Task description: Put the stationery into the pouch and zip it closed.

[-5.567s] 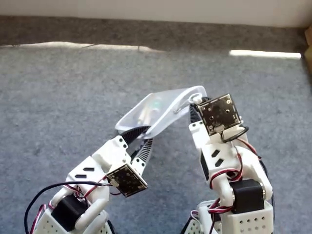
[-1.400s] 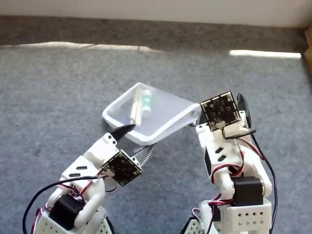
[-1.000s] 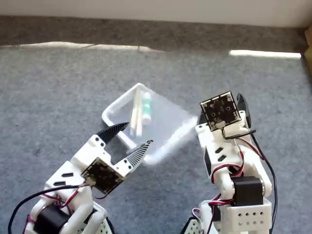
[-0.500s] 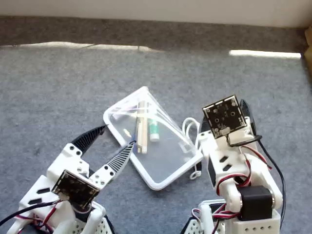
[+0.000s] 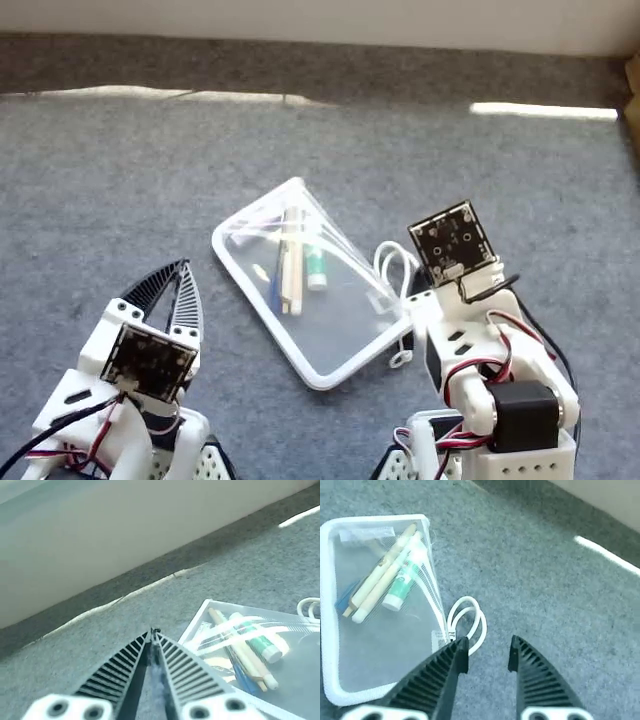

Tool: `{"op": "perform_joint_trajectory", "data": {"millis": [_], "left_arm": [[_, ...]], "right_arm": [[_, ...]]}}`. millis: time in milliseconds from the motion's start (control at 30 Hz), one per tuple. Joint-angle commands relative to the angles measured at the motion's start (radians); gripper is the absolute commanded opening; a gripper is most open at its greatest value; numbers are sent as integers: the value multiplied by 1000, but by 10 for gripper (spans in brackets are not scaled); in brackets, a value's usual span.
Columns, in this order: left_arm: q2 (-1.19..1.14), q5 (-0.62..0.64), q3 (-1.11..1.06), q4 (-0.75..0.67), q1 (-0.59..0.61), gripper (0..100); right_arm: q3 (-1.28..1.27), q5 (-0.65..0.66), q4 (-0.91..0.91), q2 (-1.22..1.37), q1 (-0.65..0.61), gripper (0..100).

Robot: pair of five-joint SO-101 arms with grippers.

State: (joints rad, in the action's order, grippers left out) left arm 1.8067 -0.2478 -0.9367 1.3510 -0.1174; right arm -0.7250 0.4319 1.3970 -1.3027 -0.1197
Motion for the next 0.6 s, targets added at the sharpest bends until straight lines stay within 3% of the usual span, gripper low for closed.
{"op": "perform_joint_trajectory", "data": {"millis": [0, 167, 367, 567], "left_arm": [[7, 12, -84, 3, 21, 7], [7, 12, -191, 0, 39, 7], [7, 12, -240, -5, 147, 7], [7, 12, -271, -5, 154, 7]], "right_arm": [[56, -35, 45, 7, -5, 111], [-24, -69, 62, -74, -7, 12], [-271, -71, -38, -363, -4, 7], [-447, -72, -136, -535, -8, 7]]}}
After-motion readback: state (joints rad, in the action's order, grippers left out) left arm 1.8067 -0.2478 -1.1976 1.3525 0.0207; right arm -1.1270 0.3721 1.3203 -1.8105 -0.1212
